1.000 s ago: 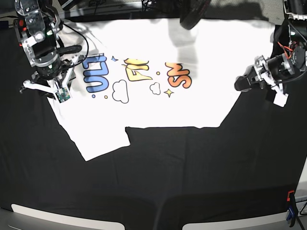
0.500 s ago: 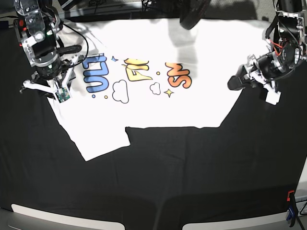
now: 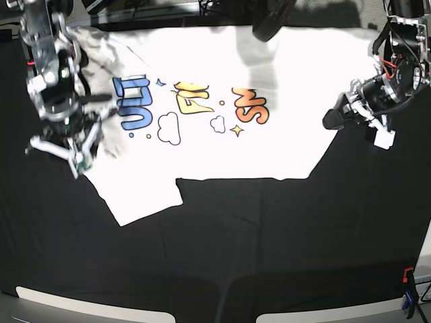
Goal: Layout the t-shirt on the table in an organized manner, then fold the t-shirt properly
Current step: 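Grasp the hem corners with both grippers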
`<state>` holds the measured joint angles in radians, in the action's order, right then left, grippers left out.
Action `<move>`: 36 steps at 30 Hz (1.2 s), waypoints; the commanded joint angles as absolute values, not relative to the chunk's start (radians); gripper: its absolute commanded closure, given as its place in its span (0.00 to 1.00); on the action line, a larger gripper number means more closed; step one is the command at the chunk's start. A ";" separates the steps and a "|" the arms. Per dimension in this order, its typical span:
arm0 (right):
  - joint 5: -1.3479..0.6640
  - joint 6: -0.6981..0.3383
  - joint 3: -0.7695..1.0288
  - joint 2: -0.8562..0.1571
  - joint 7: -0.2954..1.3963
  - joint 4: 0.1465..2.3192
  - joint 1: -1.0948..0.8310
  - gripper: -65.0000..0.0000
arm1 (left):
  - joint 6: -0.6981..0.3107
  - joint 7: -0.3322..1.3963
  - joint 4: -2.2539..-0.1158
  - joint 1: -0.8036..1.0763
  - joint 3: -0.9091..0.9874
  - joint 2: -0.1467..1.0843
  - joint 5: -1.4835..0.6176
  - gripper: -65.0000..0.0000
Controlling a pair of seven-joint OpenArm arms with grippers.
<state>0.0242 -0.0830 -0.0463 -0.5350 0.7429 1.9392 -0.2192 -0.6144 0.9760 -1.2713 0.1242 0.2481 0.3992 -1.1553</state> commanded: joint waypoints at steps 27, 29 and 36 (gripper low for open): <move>-0.295 -0.499 -0.038 -0.429 0.717 0.690 0.657 0.68 | -0.638 0.968 -1.287 0.113 0.255 0.416 -1.178 1.00; -0.296 -0.508 -0.038 -0.429 0.731 0.690 0.656 0.68 | -0.638 0.967 -1.287 0.113 0.255 0.416 -1.179 1.00; -0.313 -0.528 -0.039 -0.429 0.741 0.690 0.645 0.71 | -0.638 0.968 -1.287 0.113 0.255 0.416 -1.178 1.00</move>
<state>-0.3141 -0.5175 -0.0429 -0.4149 0.7631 0.6758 0.6144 -0.6266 0.9760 -1.2713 0.1242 0.2489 0.3992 -1.1545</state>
